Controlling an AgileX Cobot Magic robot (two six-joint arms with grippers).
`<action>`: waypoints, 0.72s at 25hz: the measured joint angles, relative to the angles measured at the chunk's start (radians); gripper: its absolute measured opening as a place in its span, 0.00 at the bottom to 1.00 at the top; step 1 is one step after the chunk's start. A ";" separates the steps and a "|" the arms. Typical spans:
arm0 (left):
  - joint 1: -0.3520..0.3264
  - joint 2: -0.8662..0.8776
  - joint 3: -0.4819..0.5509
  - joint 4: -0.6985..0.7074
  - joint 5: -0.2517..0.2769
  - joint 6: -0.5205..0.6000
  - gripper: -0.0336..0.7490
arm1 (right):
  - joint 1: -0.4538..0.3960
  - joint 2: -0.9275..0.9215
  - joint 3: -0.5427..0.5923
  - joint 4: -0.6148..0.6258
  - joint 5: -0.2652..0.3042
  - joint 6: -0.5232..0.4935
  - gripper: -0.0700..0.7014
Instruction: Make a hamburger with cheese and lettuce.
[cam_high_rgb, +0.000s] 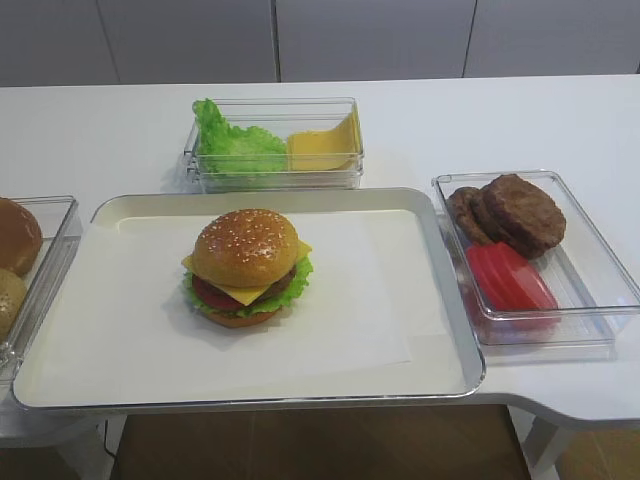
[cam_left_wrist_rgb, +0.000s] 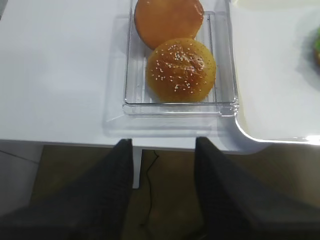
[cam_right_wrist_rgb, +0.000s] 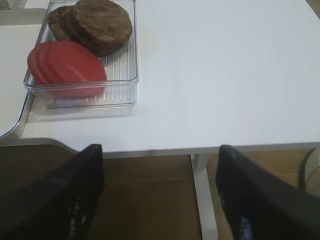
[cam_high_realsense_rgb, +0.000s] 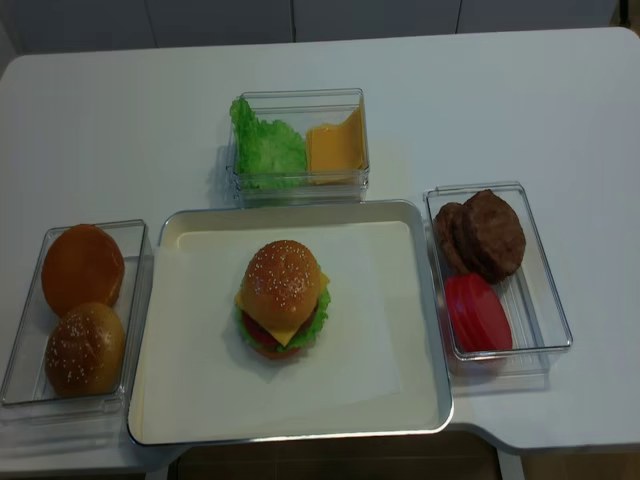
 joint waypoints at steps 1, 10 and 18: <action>0.000 -0.030 0.010 0.000 0.002 0.000 0.43 | 0.000 0.000 0.000 0.000 0.000 0.000 0.78; 0.000 -0.296 0.043 0.000 0.014 -0.002 0.43 | 0.000 0.000 0.000 0.000 0.000 0.000 0.78; 0.000 -0.343 0.081 0.022 0.018 -0.002 0.43 | 0.000 0.000 0.000 0.000 0.000 0.000 0.78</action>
